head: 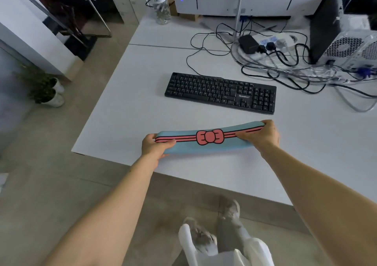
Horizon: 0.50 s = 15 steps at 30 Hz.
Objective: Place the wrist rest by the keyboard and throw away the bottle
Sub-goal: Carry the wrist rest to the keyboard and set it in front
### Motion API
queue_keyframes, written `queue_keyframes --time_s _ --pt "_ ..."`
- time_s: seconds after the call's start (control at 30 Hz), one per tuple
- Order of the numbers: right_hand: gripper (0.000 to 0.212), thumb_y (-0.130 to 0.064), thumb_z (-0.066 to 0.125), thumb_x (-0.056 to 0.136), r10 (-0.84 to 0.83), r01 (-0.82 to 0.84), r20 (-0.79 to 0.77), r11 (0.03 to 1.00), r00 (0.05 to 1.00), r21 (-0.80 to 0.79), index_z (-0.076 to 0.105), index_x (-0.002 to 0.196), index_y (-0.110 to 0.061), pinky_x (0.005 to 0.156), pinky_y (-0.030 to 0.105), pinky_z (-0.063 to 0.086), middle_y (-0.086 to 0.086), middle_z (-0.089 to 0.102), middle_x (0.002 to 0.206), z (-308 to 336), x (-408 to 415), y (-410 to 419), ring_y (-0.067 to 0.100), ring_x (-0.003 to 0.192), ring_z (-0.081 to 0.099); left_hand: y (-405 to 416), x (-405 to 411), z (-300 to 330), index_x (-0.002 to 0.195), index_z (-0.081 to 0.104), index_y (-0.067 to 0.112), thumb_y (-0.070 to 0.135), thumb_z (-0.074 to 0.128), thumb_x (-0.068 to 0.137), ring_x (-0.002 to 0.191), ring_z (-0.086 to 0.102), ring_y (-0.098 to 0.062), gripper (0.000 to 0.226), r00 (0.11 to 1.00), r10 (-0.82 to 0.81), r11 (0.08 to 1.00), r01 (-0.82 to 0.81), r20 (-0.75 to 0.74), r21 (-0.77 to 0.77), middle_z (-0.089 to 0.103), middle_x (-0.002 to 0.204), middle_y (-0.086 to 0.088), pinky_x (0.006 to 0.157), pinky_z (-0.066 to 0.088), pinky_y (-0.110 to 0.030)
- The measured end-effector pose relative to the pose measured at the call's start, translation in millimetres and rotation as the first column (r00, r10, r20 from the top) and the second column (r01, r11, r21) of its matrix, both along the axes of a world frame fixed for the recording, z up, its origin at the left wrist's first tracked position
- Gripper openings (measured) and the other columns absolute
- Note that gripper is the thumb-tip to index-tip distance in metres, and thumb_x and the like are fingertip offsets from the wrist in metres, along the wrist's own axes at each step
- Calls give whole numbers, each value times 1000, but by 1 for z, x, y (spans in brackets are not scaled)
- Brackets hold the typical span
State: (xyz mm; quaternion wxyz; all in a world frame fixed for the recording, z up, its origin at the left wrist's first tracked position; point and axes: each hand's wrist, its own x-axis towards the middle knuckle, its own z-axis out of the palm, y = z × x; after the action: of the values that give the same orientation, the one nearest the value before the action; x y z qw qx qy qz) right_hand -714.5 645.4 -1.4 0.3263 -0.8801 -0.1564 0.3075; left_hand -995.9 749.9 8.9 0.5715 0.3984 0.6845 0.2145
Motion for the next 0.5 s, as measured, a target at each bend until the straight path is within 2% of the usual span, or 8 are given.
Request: queue_keyframes --time_s 0.17,0.37,0.5 --pt "89 -30 93 50 -4 5 11 1000 1000 -22 49 125 -11 95 38 50 8 60 118 -14 -3 22 24 107 57 26 -3 -23 114 59 3 6 85 65 95 68 -27 55 998 -23 999 21 -50 -25 69 103 -8 75 57 -37" --pt "83 -25 89 60 57 -56 11 998 998 -30 47 129 -8 88 29 41 10 51 124 -27 5 40 16 97 42 49 2 -44 111 59 3 6 87 62 93 68 -27 56 994 -30 999 28 -102 -25 68 103 -9 81 58 -41" --pt "83 -26 89 61 68 -67 16 997 998 -47 47 130 -8 88 29 41 10 50 124 -36 10 42 16 96 43 59 2 -58 110 59 8 12 90 56 97 68 -25 63 982 -68 998 67 -177 -11 69 107 -8 88 57 -45"
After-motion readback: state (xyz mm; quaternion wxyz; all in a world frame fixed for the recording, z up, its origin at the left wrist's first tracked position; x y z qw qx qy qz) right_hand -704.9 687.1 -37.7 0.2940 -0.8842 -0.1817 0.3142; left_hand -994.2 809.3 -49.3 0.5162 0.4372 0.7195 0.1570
